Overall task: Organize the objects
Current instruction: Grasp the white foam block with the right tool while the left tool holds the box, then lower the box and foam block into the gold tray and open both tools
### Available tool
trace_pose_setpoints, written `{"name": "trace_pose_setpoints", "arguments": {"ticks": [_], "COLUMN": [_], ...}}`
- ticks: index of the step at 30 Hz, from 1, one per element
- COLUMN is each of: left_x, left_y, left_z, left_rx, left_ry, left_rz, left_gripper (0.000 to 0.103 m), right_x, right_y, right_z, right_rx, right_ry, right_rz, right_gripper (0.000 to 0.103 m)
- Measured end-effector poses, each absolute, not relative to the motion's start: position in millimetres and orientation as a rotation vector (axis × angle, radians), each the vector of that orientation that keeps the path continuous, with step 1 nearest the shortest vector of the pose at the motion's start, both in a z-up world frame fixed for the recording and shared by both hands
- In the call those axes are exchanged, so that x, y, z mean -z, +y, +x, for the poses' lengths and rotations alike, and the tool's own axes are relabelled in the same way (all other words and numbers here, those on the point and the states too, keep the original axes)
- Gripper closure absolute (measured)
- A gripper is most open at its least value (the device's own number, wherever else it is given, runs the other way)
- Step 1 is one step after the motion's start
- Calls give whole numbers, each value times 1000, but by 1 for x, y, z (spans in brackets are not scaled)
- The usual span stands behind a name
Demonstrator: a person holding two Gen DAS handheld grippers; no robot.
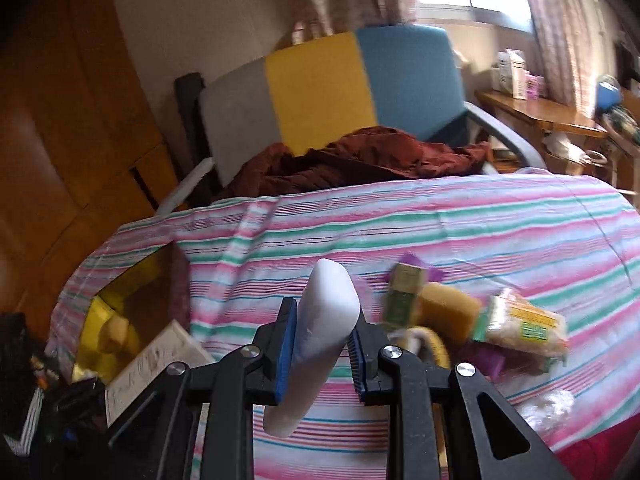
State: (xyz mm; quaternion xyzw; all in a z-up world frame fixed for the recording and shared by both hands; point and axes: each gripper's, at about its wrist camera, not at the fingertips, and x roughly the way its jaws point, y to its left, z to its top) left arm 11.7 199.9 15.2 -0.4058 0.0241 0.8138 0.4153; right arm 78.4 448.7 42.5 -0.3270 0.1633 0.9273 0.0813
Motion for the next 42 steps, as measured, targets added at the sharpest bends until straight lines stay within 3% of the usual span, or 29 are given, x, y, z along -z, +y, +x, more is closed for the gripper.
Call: {"name": "trace_pose_setpoints", "arguments": {"ticks": [9, 19, 21, 23, 24, 33, 35, 38, 42], "left_x": [-30, -15, -12, -8, -7, -5, -3, 1, 3], "left_y": [94, 29, 19, 8, 3, -8, -4, 2, 13], "left_z": [-61, -143, -148, -147, -144, -92, -80, -65, -51], "left_rx": [-2354, -2596, -2621, -2613, -2626, -2637, -2637, -2620, -2607], "left_ry": [-59, 32, -5, -44, -58, -162, -163, -175, -128], "left_rz": [-1055, -1163, -1200, -1219, -1219, -1179, -1178, -1191, -1195], "left_gripper": [52, 48, 41, 40, 40, 40, 40, 39, 39], "right_x": [-53, -29, -27, -28, -30, -28, -30, -31, -30], "right_y": [364, 245, 230, 224, 221, 219, 217, 213, 206], "right_z": [30, -47, -56, -61, -59, -38, -28, -13, 1], "right_rx": [-2986, -3081, -3092, -3109, -3126, -3148, -3138, -3125, -3099], "right_ry": [455, 237, 231, 272, 295, 325, 308, 185, 7], "right_rz": [-1101, -1405, -1419, -1416, -1405, -1367, -1333, -1254, -1162], "right_gripper": [78, 76, 68, 34, 30, 14, 6, 0, 0]}}
